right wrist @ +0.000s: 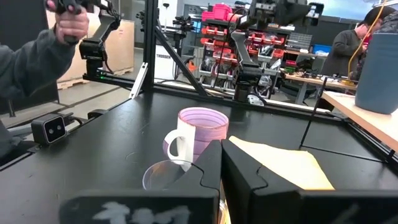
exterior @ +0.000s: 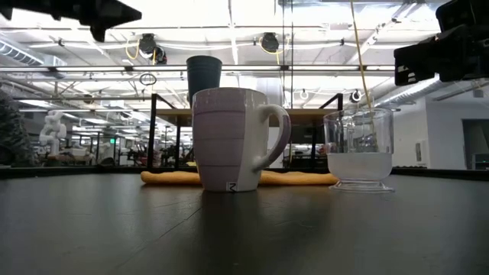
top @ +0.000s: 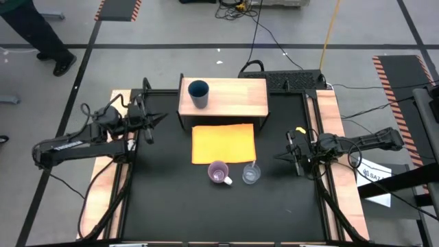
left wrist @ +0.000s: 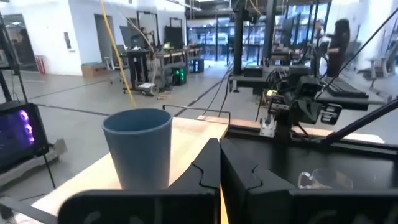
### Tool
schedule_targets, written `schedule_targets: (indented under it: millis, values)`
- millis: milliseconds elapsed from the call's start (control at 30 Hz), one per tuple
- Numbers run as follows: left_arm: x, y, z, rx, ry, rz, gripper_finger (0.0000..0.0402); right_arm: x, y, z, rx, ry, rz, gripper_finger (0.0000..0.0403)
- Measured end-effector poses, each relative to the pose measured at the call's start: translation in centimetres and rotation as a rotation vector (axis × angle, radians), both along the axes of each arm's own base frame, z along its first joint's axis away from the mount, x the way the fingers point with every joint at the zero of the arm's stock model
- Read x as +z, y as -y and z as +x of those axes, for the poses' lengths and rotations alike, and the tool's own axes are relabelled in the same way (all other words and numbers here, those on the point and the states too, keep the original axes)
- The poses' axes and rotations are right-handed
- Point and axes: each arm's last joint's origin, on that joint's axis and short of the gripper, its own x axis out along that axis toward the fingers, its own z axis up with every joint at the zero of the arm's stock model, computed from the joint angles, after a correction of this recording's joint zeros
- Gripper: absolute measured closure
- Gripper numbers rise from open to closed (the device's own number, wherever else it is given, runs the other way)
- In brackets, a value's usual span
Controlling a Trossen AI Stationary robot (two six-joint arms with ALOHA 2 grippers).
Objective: Stack small to large cups/mugs on shelf
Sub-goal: Put the purple mug on the shelf
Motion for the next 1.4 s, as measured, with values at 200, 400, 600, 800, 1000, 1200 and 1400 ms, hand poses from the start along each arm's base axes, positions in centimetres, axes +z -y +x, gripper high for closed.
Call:
schedule_targets:
  millis: [200,400,600,800,1000,1200,1400]
  values:
    - [-3.0,0.1,0.2,-0.017,0.015,-0.017,0.0402,0.0,0.0,0.0,0.0,0.0,0.0,0.0403]
    - [-3.7,0.2,0.2,-0.025,-0.006,-0.004,0.0402,0.0,0.0,0.0,0.0,0.001,0.0,0.0403]
    - [-3.8,0.4,-0.8,0.004,-0.012,0.007,0.0402,0.0,0.0,0.0,0.0,0.001,0.001,0.0403]
    - [-3.9,0.9,-2.3,-0.037,-0.009,0.02,0.0402,0.0,0.0,0.0,0.0,0.0,0.0,0.0403]
    - [-4.5,1.2,-3.9,0.031,-0.028,0.014,0.0402,0.0,0.0,0.0,0.0,0.0,0.0,0.0403]
    - [-4.4,1.4,-4.4,0.001,0.027,-0.019,0.0402,0.0,0.0,0.0,0.0,-0.001,0.0,0.0403]
    - [-6.6,0.9,-3.7,0.123,-0.008,-0.06,0.0402,0.0,0.0,0.0,0.0,-0.006,0.031,0.0403]
